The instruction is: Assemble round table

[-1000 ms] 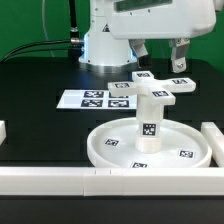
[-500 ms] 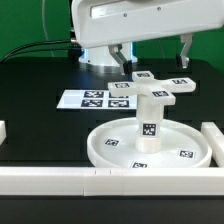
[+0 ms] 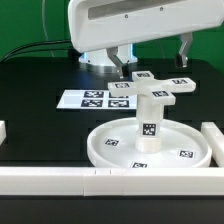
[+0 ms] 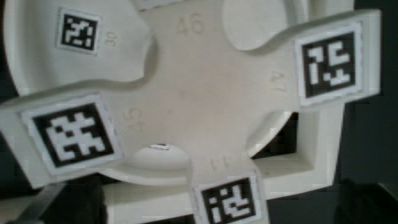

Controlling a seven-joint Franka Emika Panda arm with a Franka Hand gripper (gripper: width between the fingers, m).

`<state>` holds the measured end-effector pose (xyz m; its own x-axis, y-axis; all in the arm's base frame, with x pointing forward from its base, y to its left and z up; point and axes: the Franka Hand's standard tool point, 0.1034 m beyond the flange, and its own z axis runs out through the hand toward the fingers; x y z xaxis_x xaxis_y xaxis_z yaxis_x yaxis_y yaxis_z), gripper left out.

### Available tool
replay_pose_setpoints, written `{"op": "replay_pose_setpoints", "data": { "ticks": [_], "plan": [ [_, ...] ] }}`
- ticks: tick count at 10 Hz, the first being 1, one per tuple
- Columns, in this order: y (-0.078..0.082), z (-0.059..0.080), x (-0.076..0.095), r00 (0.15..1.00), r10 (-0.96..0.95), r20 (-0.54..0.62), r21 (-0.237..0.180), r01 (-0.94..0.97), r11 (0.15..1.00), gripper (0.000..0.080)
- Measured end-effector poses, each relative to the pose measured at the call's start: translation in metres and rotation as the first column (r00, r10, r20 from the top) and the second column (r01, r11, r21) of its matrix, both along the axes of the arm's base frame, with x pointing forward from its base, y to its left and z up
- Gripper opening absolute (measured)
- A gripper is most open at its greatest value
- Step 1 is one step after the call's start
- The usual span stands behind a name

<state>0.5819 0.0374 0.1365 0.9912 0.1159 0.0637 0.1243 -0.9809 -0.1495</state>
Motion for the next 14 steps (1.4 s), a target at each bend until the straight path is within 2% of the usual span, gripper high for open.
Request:
{"op": "replay_pose_setpoints", "data": {
  "ticks": [2, 3, 6, 9, 14],
  "plan": [
    [0.011, -0.014, -0.005, 0.941, 0.334, -0.046, -0.055, -0.336, 0.940, 0.0649],
    [0.013, -0.015, -0.003, 0.938, 0.343, -0.051, -0.056, -0.346, 0.937, 0.0649],
    [0.006, -0.015, -0.002, 0.855, 0.519, -0.030, -0.065, -0.519, 0.852, 0.0649],
    [0.001, -0.015, -0.006, 0.676, 0.737, -0.027, -0.084, -0.736, 0.672, 0.0649],
    [-0.001, -0.025, -0.012, 0.700, 0.714, -0.029, -0.095, -0.713, 0.695, 0.0649]
  ]
}}
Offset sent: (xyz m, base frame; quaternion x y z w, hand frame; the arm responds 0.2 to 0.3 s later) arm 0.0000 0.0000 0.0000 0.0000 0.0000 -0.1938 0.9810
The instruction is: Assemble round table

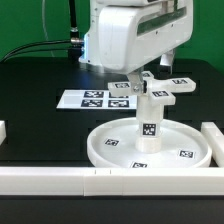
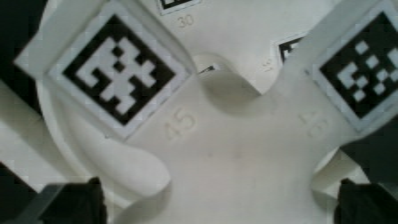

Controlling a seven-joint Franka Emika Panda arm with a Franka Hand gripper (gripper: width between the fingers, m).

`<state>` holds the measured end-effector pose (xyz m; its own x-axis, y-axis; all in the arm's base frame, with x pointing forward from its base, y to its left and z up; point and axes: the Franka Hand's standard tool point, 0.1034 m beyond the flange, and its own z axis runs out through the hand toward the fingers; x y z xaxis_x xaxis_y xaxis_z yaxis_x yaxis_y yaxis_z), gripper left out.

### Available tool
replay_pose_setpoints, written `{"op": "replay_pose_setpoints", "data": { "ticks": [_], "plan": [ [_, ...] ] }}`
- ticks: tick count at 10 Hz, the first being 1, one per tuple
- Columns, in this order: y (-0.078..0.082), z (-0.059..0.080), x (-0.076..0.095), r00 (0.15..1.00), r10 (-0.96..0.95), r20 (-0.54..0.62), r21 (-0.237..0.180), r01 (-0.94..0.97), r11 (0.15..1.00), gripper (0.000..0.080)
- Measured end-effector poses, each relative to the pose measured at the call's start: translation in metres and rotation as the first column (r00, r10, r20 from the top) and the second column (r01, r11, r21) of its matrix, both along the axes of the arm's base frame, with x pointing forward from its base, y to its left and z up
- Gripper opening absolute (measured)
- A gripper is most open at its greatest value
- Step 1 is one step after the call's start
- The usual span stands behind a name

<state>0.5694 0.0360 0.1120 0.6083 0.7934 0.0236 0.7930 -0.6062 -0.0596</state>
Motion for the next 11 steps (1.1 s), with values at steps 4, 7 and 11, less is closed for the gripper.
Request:
{"op": "replay_pose_setpoints", "data": {
  "ticks": [4, 7, 11],
  "plan": [
    [-0.0025, -0.0061, -0.0053, 1.000, -0.003, -0.006, -0.003, 0.003, 1.000, 0.0649],
    [-0.0032, -0.0091, -0.0057, 1.000, -0.007, -0.008, -0.006, 0.007, 1.000, 0.0468],
    [-0.0045, -0.0094, -0.0059, 0.999, -0.052, -0.011, -0.008, 0.052, 0.999, 0.0443]
  ]
}}
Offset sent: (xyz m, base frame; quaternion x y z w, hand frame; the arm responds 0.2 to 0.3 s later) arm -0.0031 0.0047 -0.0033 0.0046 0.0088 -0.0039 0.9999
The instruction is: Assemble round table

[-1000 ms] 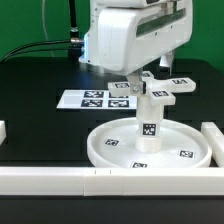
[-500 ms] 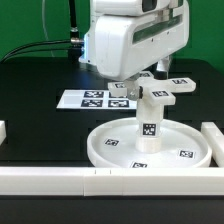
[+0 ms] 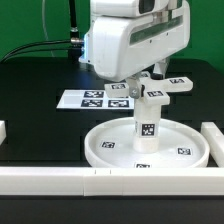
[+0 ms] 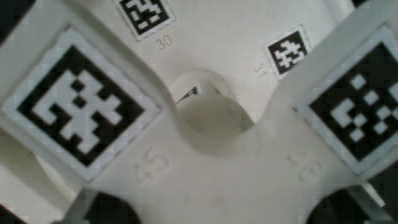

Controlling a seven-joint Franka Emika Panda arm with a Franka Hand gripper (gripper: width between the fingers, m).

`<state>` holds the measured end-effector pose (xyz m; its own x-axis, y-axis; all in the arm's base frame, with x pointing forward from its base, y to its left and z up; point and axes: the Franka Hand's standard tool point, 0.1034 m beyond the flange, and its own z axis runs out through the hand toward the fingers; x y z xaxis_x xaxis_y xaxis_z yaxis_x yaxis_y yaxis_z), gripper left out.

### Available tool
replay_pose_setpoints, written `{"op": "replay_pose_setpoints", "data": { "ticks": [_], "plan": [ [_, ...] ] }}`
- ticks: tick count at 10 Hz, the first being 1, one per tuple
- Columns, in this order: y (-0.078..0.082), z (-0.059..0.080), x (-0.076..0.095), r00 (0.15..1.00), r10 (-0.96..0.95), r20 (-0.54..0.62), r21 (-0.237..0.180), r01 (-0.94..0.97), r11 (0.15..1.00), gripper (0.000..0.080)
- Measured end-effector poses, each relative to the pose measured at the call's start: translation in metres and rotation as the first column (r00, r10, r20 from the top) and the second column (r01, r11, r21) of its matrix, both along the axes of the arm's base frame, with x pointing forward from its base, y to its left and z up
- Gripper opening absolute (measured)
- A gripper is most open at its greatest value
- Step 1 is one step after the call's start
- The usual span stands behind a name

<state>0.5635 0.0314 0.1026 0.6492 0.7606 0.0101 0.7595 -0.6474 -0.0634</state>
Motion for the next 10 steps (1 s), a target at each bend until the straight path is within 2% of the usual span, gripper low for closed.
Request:
{"op": "replay_pose_setpoints", "data": {
  "ticks": [1, 2, 4, 5, 8, 10],
  "plan": [
    [0.0002, 0.0000, 0.0000, 1.000, -0.029, -0.001, 0.000, 0.029, 1.000, 0.0443],
    [0.0012, -0.0003, -0.0004, 0.985, -0.170, -0.007, -0.006, 0.170, 0.986, 0.0443],
    [0.0055, -0.0007, -0.0014, 0.898, -0.439, -0.016, -0.018, 0.439, 0.898, 0.0443],
    [0.0077, -0.0008, -0.0018, 0.794, -0.607, -0.022, -0.030, 0.607, 0.794, 0.0445],
    [0.0081, -0.0014, -0.0015, 0.461, -0.887, -0.025, -0.044, 0.886, 0.461, 0.0445],
    [0.0078, -0.0015, -0.0015, 0.364, -0.931, -0.026, -0.051, 0.929, 0.365, 0.0445]
  ]
}}
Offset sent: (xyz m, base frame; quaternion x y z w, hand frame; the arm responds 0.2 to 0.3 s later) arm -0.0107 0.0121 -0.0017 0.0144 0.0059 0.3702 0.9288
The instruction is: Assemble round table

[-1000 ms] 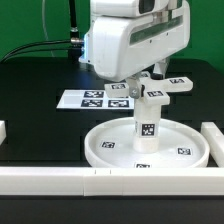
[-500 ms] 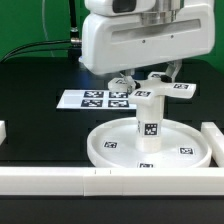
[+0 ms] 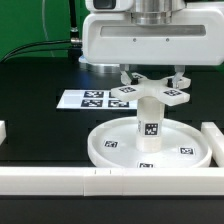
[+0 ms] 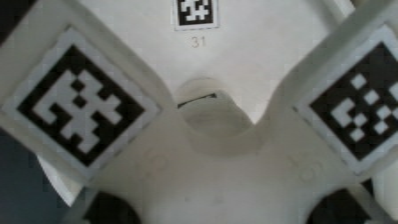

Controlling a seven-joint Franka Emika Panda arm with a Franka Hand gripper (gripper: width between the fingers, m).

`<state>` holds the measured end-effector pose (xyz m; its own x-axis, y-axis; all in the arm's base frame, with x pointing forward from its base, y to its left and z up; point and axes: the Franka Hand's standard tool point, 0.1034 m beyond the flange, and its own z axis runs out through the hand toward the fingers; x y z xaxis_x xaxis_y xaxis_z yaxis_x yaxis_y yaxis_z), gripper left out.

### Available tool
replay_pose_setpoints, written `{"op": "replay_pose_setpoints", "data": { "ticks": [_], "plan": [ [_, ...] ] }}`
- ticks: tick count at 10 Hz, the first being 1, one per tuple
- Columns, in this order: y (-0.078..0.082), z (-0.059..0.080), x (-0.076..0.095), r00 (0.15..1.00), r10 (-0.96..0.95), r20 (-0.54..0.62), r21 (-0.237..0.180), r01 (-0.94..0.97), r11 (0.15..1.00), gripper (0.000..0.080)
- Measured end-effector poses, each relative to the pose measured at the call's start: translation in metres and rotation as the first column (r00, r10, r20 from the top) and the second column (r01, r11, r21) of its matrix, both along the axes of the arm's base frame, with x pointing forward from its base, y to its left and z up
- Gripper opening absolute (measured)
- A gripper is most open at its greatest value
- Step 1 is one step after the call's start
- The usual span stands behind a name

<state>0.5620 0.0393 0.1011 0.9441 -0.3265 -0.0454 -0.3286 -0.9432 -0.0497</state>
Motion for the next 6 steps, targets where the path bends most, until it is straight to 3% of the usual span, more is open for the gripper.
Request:
{"op": "replay_pose_setpoints", "data": {
  "ticks": [3, 6],
  "plan": [
    [0.0001, -0.0003, 0.0001, 0.976, -0.217, -0.010, -0.002, 0.217, 0.976, 0.0445],
    [-0.0003, -0.0009, 0.0015, 0.819, -0.574, -0.015, 0.032, 0.574, 0.818, 0.0445]
  ]
}}
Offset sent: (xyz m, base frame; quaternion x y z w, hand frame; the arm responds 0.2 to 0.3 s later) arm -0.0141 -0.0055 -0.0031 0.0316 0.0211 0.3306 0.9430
